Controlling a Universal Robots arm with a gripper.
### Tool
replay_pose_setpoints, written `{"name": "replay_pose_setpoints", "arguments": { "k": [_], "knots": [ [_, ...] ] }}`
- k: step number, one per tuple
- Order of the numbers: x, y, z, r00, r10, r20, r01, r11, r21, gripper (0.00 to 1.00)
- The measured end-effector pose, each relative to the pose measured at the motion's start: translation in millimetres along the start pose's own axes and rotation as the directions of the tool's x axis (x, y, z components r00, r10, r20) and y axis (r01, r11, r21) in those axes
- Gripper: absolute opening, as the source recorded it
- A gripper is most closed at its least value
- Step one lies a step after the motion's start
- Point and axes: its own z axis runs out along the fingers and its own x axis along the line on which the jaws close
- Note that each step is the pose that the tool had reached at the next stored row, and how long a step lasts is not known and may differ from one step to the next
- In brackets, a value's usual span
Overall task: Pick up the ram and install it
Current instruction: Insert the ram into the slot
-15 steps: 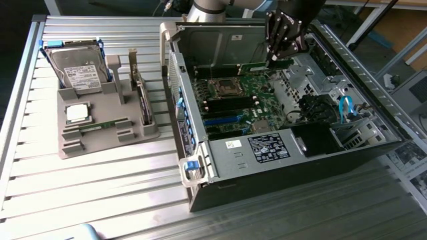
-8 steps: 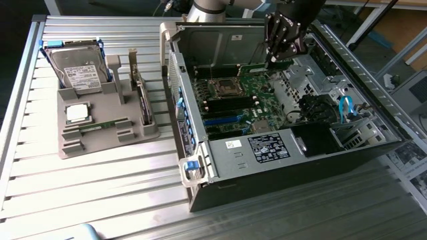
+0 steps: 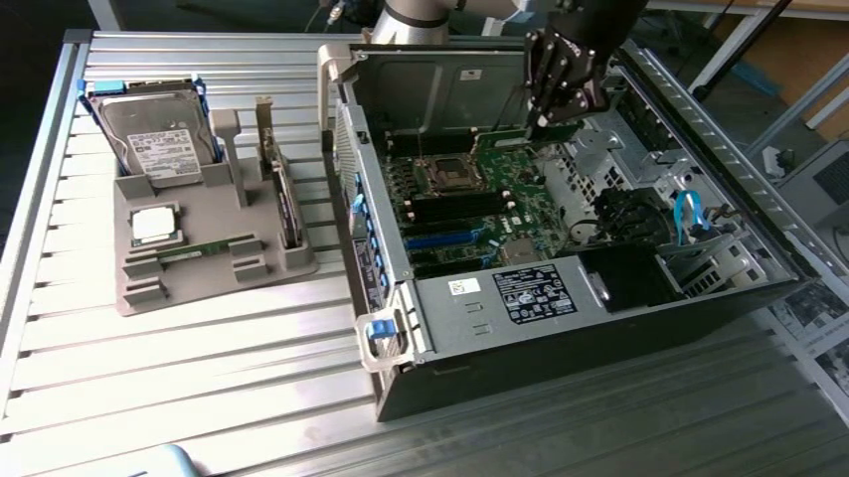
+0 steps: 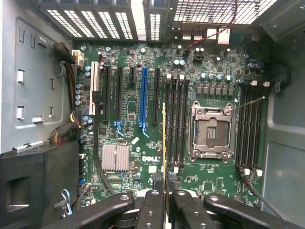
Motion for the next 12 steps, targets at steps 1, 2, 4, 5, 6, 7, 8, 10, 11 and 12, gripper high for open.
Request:
{"name": "replay_pose_setpoints", "arguments": {
  "k": [1, 2, 4, 5, 6, 7, 8, 10, 11, 12],
  "knots": [
    [0.0, 0.0, 0.4, 1.0000, 0.000, 0.0000, 0.000, 1.0000, 0.0000, 0.13],
    [0.0, 0.0, 0.8, 1.0000, 0.000, 0.0000, 0.000, 1.0000, 0.0000, 0.13],
    [0.0, 0.0, 1.8, 1.0000, 0.000, 0.0000, 0.000, 1.0000, 0.0000, 0.13],
    [0.0, 0.0, 2.2, 1.0000, 0.000, 0.0000, 0.000, 1.0000, 0.0000, 0.13],
    [0.0, 0.0, 2.6, 1.0000, 0.000, 0.0000, 0.000, 1.0000, 0.0000, 0.13],
    [-0.1, 0.0, 3.0, 1.0000, 0.000, 0.0000, 0.000, 1.0000, 0.0000, 0.13],
    [-0.1, -0.1, 3.5, 1.0000, 0.000, 0.0000, 0.000, 1.0000, 0.0000, 0.13],
    [-0.1, -0.1, 4.4, 1.0000, 0.000, 0.0000, 0.000, 1.0000, 0.0000, 0.13],
    [-0.1, -0.1, 4.8, 1.0000, 0.000, 0.0000, 0.000, 1.0000, 0.0000, 0.13],
    [-0.1, -0.1, 5.2, 1.0000, 0.000, 0.0000, 0.000, 1.0000, 0.0000, 0.13]
  ]
}}
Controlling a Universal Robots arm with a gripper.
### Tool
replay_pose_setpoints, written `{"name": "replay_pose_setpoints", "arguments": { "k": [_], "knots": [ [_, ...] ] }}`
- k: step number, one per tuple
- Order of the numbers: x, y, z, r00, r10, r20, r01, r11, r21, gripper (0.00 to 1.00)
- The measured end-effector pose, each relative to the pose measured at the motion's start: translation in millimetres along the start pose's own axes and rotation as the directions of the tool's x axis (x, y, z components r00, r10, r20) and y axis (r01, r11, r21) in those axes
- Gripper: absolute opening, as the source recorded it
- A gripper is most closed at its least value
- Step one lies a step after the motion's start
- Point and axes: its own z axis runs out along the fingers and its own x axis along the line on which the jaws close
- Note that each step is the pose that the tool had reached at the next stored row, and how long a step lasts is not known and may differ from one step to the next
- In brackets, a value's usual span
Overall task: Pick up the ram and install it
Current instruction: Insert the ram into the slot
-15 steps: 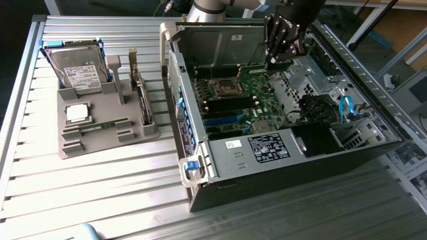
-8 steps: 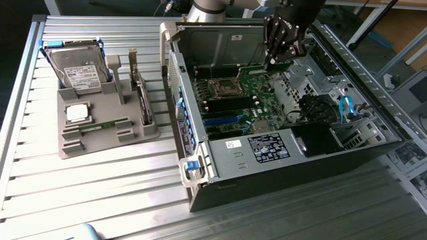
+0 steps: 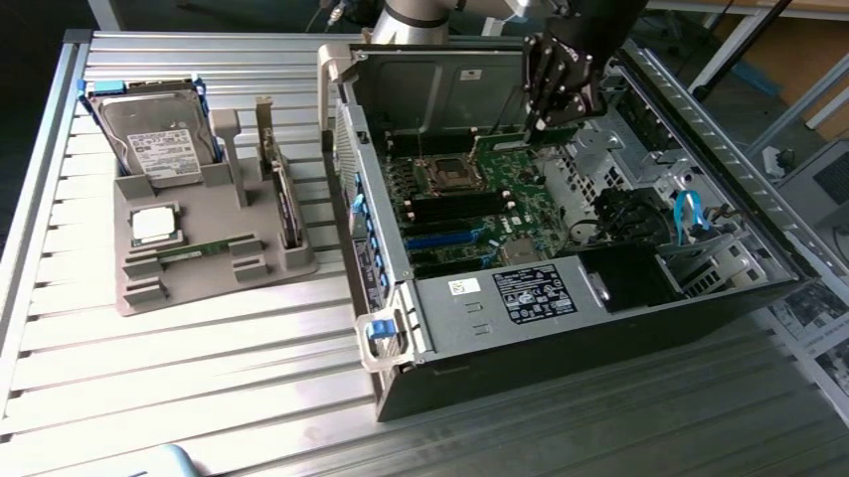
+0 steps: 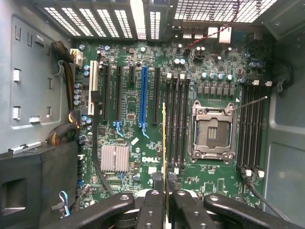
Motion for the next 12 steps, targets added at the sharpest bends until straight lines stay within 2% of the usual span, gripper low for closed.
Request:
{"name": "replay_pose_setpoints", "arguments": {
  "k": [12],
  "knots": [
    [-0.1, -0.1, 5.1, 1.0000, 0.000, 0.0000, 0.000, 1.0000, 0.0000, 0.13]
  ]
}}
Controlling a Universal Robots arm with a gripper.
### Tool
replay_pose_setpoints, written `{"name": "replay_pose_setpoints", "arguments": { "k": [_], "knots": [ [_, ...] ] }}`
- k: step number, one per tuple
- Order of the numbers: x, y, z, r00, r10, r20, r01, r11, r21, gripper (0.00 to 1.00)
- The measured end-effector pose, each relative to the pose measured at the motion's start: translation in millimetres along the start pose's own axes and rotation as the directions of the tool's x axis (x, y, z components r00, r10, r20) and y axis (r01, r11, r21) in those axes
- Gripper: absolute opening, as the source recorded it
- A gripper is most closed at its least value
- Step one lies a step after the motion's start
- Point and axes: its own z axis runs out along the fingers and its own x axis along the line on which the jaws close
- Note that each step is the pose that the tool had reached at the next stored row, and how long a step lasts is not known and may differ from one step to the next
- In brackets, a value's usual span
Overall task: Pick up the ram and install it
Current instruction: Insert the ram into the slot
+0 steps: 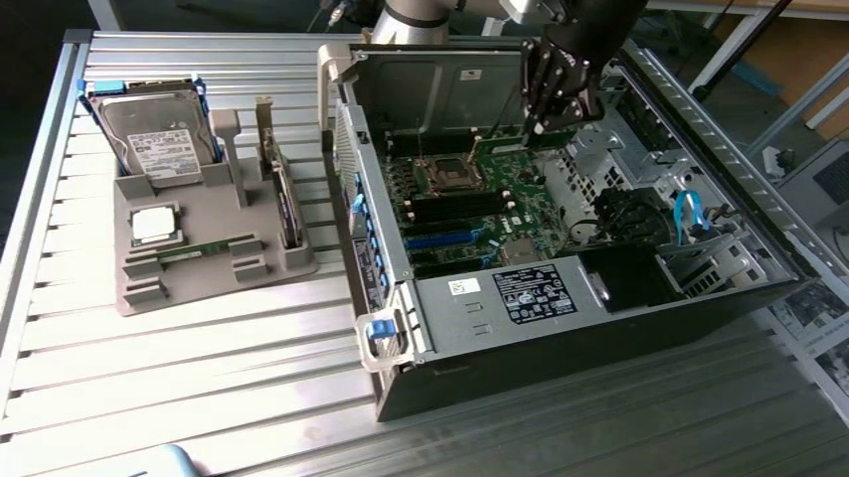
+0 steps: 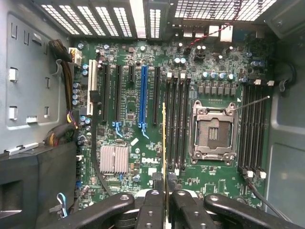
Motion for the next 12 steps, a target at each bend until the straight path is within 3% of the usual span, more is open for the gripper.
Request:
{"name": "replay_pose_setpoints", "arguments": {
  "k": [12],
  "knots": [
    [-0.1, -0.1, 6.0, 1.0000, 0.000, 0.0000, 0.000, 1.0000, 0.0000, 0.13]
  ]
}}
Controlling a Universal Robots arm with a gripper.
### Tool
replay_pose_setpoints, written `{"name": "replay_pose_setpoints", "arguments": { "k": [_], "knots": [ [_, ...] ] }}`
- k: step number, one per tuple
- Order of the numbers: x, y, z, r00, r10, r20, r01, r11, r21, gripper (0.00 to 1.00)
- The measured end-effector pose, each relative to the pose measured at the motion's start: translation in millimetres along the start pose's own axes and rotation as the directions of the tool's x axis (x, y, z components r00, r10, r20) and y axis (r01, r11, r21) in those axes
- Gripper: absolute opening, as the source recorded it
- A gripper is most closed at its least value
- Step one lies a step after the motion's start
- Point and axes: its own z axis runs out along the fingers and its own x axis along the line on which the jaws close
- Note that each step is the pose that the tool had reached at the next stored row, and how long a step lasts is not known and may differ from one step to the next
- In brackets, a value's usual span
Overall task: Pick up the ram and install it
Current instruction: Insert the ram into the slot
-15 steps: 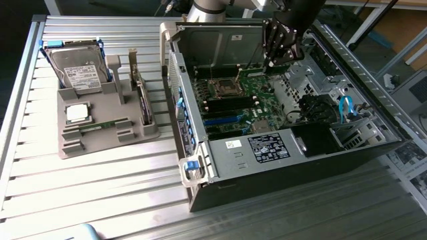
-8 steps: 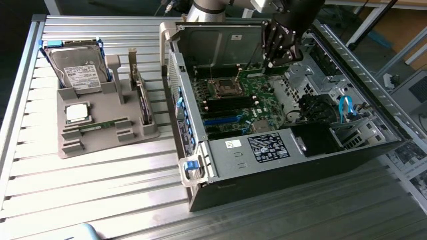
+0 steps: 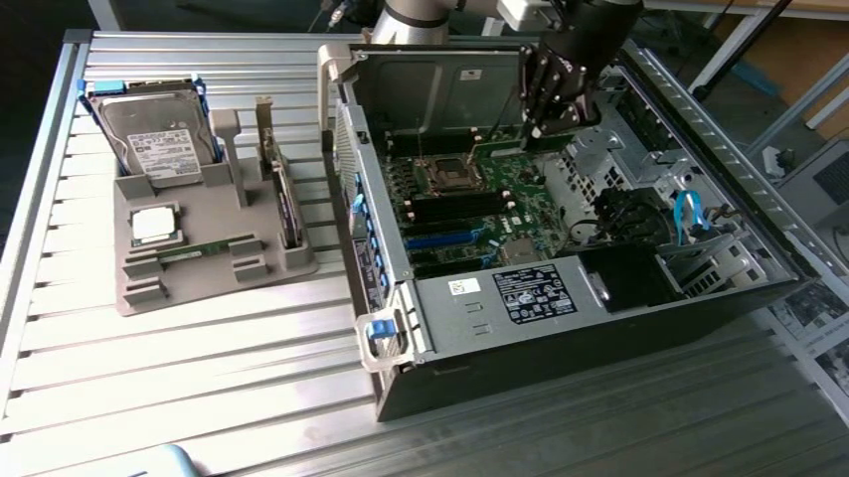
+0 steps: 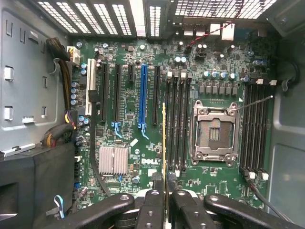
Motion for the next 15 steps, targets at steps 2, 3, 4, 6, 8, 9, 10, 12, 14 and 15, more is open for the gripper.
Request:
{"name": "replay_pose_setpoints", "arguments": {
  "k": [2, 3, 4, 6, 8, 9, 10, 12, 14, 15],
  "knots": [
    [0.0, 0.0, 0.9, 1.0000, 0.000, 0.0000, 0.000, 1.0000, 0.0000, 0.13],
    [0.0, 0.0, 1.3, 1.0000, 0.000, 0.0002, 0.000, 1.0000, 0.0000, 0.13],
    [0.0, 0.0, 1.7, 1.0000, 0.000, 0.0001, 0.000, 1.0000, 0.0000, 0.13],
    [0.0, -0.1, 2.6, 1.0000, 0.000, 0.0001, 0.000, 1.0000, 0.0000, 0.13],
    [0.0, -0.1, 3.4, 1.0000, 0.000, 0.0001, 0.000, 1.0000, 0.0000, 0.13],
    [0.0, -0.1, 3.9, 1.0000, 0.000, 0.0001, 0.000, 1.0000, 0.0000, 0.13],
    [-0.1, -0.1, 4.3, 1.0000, 0.000, 0.0001, 0.000, 1.0000, 0.0000, 0.13],
    [-0.1, -0.1, 5.3, 1.0000, 0.000, 0.0002, 0.000, 1.0000, 0.0000, 0.13],
    [-0.1, -0.2, 6.4, 1.0000, 0.000, 0.0001, 0.000, 1.0000, 0.0000, 0.13],
    [-0.1, -0.1, 6.9, 1.0000, 0.000, 0.0001, 0.000, 1.0000, 0.0001, 0.13]
  ]
}}
